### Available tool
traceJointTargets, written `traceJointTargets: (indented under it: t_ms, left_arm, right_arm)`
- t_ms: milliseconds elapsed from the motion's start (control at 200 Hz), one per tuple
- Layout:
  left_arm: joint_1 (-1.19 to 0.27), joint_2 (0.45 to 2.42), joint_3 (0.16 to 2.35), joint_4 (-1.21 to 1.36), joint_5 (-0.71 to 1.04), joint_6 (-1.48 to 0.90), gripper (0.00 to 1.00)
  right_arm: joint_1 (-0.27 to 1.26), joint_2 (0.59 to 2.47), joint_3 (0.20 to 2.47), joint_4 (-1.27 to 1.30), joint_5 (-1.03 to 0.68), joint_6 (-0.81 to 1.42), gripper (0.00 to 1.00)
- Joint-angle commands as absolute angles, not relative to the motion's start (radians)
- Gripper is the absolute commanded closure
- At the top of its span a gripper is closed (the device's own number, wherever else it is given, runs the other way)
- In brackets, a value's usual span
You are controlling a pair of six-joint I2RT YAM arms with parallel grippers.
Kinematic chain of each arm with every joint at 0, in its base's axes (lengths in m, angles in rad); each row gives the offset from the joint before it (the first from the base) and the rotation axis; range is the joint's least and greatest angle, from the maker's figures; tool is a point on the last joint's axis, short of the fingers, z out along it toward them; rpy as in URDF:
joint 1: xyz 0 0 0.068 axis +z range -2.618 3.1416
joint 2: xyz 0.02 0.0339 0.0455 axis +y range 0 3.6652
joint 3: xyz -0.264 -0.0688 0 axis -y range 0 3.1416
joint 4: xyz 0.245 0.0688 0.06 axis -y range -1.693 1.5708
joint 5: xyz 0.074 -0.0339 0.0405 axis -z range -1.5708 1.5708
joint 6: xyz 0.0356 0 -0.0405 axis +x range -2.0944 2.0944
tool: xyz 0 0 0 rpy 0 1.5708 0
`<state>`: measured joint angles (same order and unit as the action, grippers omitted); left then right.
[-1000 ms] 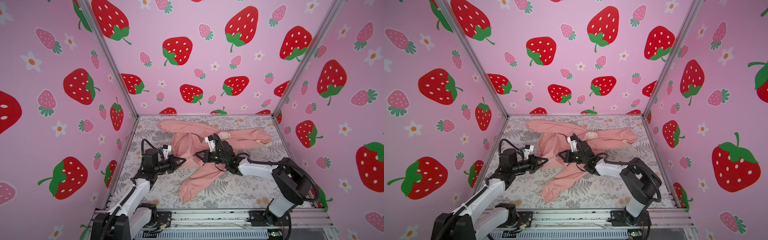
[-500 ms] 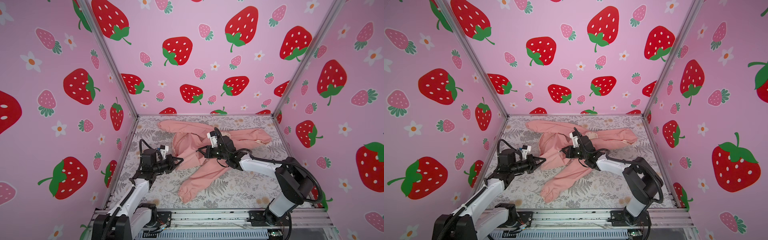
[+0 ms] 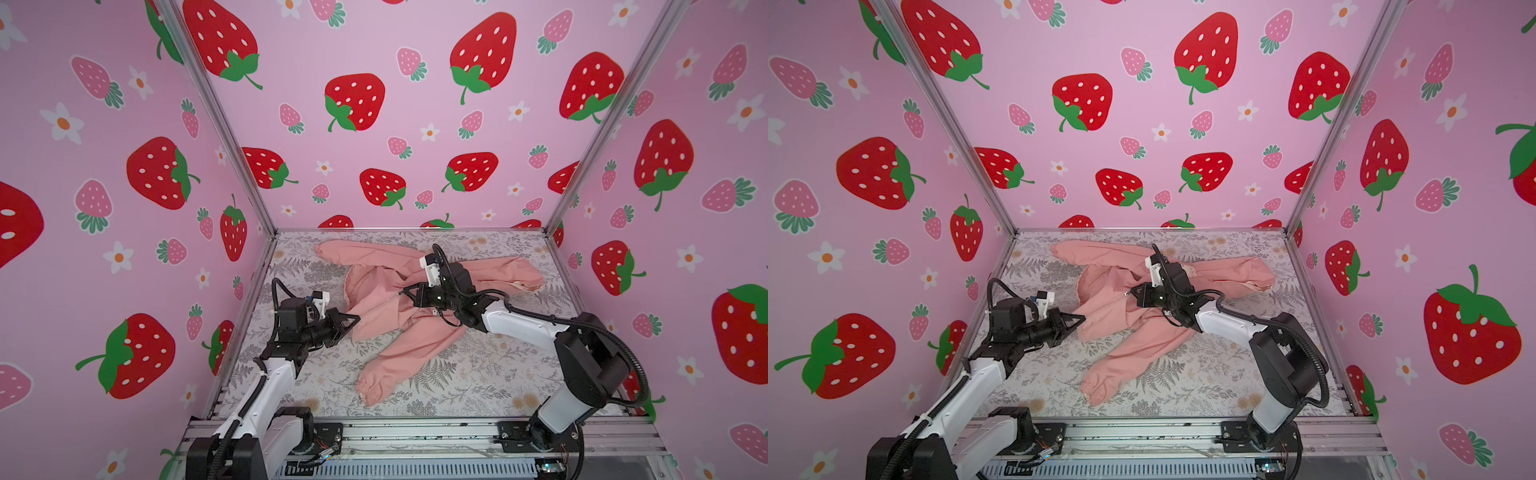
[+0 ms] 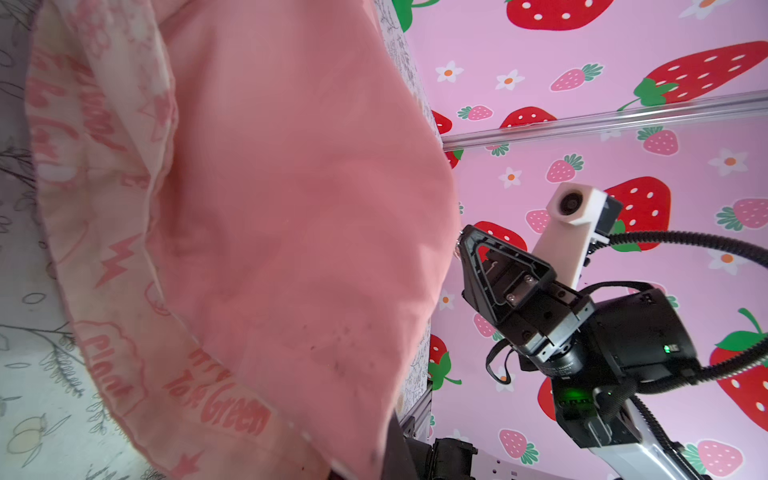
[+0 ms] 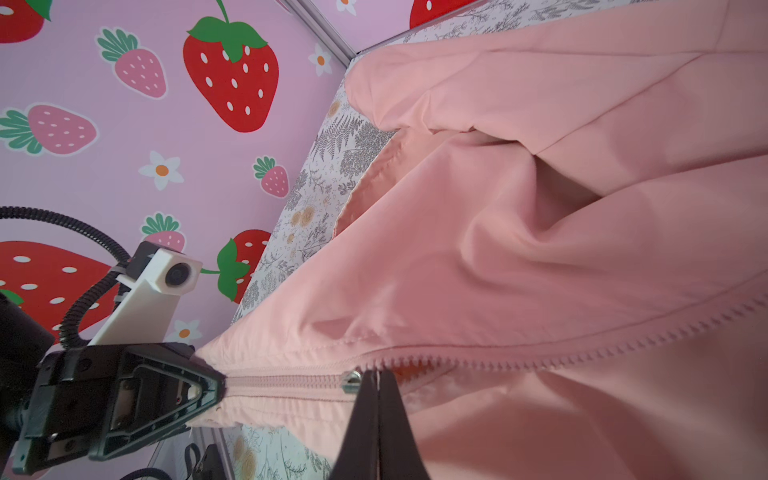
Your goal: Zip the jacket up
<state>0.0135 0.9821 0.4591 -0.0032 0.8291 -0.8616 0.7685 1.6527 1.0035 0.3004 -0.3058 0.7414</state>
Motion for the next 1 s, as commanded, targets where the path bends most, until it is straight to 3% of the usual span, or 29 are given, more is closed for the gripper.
traceJointTargets:
  t_ms: [0,995]
  left_arm:
    - [0.037,0.974,0.491,-0.044,0.790,-0.841,1.00]
    - [0.099,1.000,0.484,-0.091,0.735,-0.819,1.00]
  right_arm:
    - [0.735,1.629,1.036,0.279,-0.241,0.713,1.00]
    - [0.622,1.582,1.048,0.152,-0.167,0.622,1.00]
